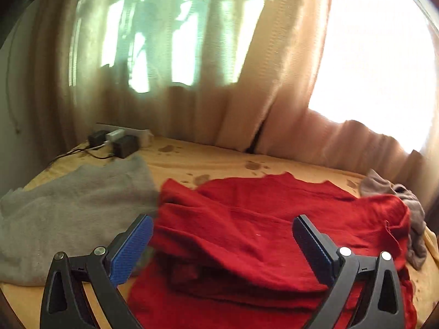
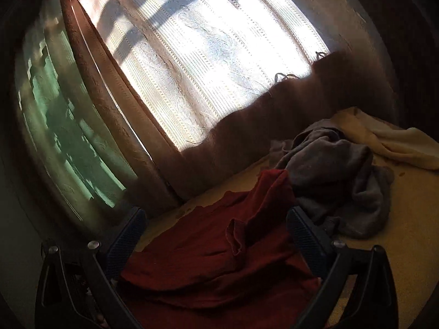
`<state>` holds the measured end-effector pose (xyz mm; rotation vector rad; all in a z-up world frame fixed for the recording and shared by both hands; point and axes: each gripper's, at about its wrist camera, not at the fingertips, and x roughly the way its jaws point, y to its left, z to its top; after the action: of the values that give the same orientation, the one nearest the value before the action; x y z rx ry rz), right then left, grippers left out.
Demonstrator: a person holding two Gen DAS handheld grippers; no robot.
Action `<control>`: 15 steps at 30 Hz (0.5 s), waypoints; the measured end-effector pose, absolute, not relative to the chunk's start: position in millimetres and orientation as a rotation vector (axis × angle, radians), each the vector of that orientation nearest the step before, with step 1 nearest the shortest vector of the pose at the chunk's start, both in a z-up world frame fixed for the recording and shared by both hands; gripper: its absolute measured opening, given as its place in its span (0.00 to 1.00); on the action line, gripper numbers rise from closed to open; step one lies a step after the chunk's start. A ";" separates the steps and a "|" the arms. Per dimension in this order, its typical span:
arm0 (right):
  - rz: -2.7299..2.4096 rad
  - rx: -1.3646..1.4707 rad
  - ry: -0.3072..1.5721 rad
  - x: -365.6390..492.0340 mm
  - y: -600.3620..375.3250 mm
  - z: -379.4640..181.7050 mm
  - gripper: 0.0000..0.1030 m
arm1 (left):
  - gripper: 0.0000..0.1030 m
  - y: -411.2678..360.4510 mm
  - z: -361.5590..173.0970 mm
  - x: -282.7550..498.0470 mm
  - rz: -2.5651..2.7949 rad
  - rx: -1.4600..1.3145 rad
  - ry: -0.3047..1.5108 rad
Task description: Fold clothes
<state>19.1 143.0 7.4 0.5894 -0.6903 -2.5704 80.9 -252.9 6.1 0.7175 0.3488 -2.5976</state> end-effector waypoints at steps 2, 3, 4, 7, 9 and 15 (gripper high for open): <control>-2.751 0.431 -0.523 40.3 134.6 20.5 1.00 | 1.00 -284.2 4.2 96.4 -2.545 0.665 0.425; -2.834 0.317 -0.425 54.1 130.0 28.6 1.00 | 1.00 -299.1 3.3 104.3 -2.519 0.638 0.462; -2.854 0.221 -0.350 65.1 124.5 35.0 1.00 | 1.00 -312.6 2.7 111.6 -2.494 0.614 0.488; -2.703 0.320 -0.318 57.2 108.9 36.1 1.00 | 1.00 -339.2 1.7 127.2 -2.443 0.574 0.482; -2.542 0.564 -0.363 31.9 96.5 20.8 1.00 | 1.00 -349.0 0.1 135.4 -2.459 0.557 0.472; -2.760 0.638 -0.130 28.6 73.9 0.8 1.00 | 1.00 -340.6 -7.4 126.7 -2.493 0.636 0.232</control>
<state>28.6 73.9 0.8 0.6380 -0.1303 -2.7599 126.7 -340.6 -7.4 0.6357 0.2319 -2.4932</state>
